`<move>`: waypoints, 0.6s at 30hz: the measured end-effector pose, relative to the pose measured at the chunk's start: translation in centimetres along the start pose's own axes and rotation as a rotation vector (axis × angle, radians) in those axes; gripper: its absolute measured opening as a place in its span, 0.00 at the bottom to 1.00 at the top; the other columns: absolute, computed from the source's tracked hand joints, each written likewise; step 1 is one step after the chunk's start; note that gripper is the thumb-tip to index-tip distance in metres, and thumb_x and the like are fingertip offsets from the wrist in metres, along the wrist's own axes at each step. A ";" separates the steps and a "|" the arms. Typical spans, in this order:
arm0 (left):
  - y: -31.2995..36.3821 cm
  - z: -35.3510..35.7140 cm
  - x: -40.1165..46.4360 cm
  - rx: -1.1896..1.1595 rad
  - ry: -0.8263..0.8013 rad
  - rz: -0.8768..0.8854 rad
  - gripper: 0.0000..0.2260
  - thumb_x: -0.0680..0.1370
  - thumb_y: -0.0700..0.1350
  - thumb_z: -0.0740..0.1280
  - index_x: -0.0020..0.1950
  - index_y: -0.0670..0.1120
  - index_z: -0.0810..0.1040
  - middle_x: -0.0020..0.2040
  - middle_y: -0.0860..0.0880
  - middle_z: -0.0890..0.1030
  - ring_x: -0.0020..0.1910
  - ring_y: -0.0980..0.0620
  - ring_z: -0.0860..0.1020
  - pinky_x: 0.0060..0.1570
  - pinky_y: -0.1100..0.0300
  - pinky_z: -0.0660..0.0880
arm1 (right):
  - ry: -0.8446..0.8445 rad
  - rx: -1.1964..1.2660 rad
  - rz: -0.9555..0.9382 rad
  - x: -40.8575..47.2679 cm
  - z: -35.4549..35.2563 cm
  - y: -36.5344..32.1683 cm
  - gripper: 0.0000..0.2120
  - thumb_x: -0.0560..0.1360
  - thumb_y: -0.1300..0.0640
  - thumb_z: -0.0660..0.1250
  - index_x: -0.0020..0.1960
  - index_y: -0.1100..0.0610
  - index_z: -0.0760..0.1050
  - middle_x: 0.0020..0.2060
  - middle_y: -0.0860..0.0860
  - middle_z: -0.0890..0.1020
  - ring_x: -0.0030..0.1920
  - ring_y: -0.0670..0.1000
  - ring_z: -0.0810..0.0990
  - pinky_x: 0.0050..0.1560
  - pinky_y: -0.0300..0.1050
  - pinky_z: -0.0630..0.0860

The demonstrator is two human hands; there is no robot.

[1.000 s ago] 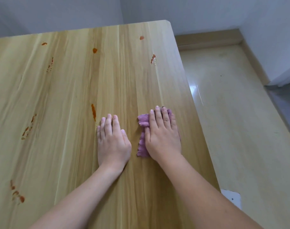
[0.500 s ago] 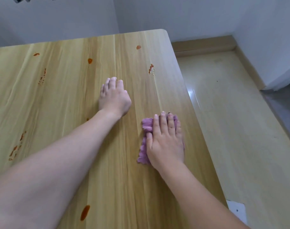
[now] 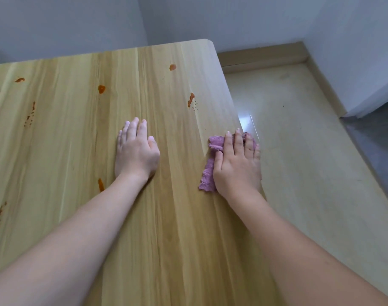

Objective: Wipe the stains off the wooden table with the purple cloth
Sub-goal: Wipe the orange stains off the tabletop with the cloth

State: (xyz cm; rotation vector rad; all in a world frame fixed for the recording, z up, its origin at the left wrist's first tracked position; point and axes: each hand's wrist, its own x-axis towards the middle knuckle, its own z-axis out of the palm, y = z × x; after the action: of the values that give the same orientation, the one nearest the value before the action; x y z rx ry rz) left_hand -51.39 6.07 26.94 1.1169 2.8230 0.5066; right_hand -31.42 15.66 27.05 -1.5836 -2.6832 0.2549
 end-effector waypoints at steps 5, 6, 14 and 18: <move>-0.2 0.1 0.3 -0.016 0.040 0.005 0.24 0.79 0.44 0.54 0.76 0.43 0.61 0.77 0.45 0.58 0.77 0.49 0.52 0.75 0.54 0.46 | 0.065 0.073 -0.210 -0.4 1.0 -6.2 0.30 0.78 0.46 0.45 0.76 0.60 0.58 0.76 0.59 0.58 0.77 0.59 0.50 0.75 0.58 0.45; -0.1 0.1 0.2 -0.013 0.042 0.007 0.24 0.79 0.44 0.54 0.76 0.43 0.61 0.77 0.45 0.59 0.77 0.49 0.52 0.75 0.54 0.47 | 0.050 0.094 -0.292 -1.1 1.3 -7.1 0.30 0.79 0.47 0.45 0.76 0.60 0.58 0.76 0.58 0.58 0.77 0.59 0.50 0.75 0.58 0.45; 0.1 0.1 0.1 -0.003 0.032 0.004 0.25 0.78 0.44 0.51 0.75 0.43 0.61 0.77 0.46 0.59 0.77 0.49 0.53 0.75 0.55 0.47 | 0.016 0.054 -0.234 2.9 0.2 -0.9 0.31 0.79 0.44 0.40 0.78 0.54 0.53 0.78 0.54 0.52 0.78 0.53 0.45 0.75 0.51 0.38; 0.1 -0.1 0.0 -0.017 0.028 -0.013 0.24 0.79 0.42 0.53 0.75 0.42 0.61 0.77 0.46 0.59 0.77 0.50 0.53 0.75 0.56 0.46 | 0.032 0.001 -0.124 2.9 -0.1 -2.3 0.32 0.78 0.45 0.40 0.78 0.57 0.52 0.78 0.58 0.51 0.78 0.57 0.45 0.74 0.54 0.36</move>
State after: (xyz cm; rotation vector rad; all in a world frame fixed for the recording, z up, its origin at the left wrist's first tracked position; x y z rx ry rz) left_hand -51.32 6.16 27.05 1.0967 2.8418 0.5491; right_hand -34.79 17.15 27.28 -1.4007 -2.7427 0.2256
